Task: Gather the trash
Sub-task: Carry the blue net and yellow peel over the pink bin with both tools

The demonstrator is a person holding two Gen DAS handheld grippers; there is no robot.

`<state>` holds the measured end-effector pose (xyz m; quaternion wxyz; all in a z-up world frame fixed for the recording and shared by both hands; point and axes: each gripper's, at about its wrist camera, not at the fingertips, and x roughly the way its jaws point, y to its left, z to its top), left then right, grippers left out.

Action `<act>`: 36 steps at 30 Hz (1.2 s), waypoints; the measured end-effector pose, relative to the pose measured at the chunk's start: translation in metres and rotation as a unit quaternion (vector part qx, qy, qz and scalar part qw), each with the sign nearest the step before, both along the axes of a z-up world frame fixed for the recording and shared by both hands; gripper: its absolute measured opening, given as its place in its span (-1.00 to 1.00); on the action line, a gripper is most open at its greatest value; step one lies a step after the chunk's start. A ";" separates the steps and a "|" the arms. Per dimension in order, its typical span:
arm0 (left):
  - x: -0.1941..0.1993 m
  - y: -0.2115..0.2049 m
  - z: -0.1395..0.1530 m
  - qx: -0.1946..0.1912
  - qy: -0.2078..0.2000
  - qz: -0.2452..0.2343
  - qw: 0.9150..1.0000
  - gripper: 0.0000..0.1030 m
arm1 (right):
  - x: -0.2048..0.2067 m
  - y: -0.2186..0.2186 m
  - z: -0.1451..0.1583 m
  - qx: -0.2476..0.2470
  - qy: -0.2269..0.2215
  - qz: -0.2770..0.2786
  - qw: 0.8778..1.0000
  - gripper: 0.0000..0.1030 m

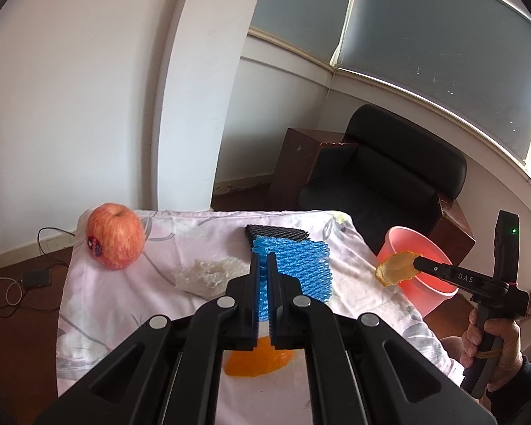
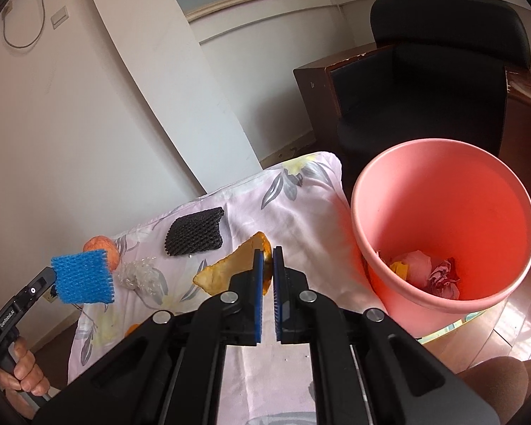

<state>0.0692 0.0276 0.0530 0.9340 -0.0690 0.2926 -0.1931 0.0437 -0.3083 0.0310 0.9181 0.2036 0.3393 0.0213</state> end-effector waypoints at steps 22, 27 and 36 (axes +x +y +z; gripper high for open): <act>0.006 -0.130 0.027 0.001 -0.019 -0.123 0.992 -0.95 | -0.046 -0.097 0.003 0.019 -0.029 -0.116 0.993 -0.89; 0.010 -0.164 0.026 0.008 -0.014 -0.146 0.989 -0.95 | -0.052 -0.114 0.000 0.022 -0.032 -0.138 0.990 -0.89; 0.015 -0.218 0.019 0.033 -0.010 -0.179 0.983 -0.95 | -0.053 -0.134 -0.005 0.006 -0.036 -0.156 0.987 -0.89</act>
